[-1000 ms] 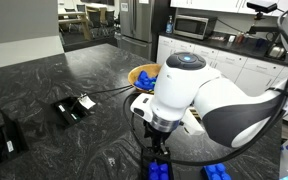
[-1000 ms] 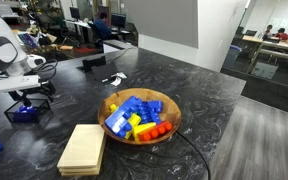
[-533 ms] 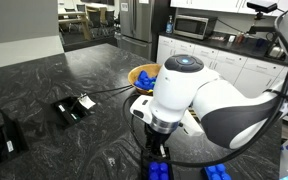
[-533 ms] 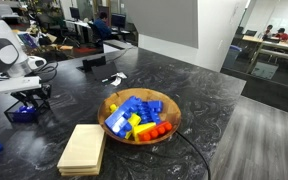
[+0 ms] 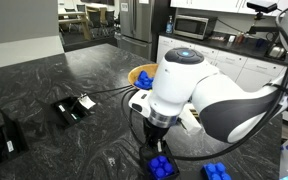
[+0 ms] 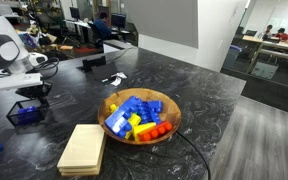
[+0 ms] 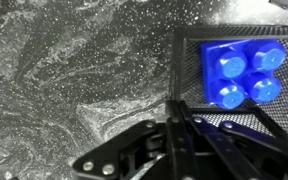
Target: Move the blue block to the left
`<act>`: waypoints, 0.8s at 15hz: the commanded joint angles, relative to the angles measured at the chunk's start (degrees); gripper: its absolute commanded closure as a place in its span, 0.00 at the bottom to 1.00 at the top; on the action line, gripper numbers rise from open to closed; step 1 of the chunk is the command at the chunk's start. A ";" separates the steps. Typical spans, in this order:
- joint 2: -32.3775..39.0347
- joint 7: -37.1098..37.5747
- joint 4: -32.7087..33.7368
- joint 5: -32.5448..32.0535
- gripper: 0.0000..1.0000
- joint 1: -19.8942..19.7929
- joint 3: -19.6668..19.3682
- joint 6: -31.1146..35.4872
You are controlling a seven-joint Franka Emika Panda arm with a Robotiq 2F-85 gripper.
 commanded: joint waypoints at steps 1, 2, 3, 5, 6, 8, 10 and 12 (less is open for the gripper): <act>-2.10 -1.17 -0.01 0.98 0.99 -0.44 -1.03 -0.95; -2.52 -1.17 -0.01 0.97 0.99 -0.61 -1.36 -1.08; -2.84 -1.42 0.10 1.32 0.99 -0.82 -1.60 -1.30; -3.48 -0.37 0.35 2.61 0.99 -1.28 -2.14 -1.71; -3.81 0.83 0.52 4.01 0.99 -1.58 -2.48 -1.93; -4.53 5.23 0.86 5.49 0.99 -2.10 -3.66 -2.28; -5.12 10.84 1.74 4.69 0.99 -2.64 -5.31 -3.47; -5.02 17.05 3.53 1.82 0.99 -3.25 -7.08 -5.97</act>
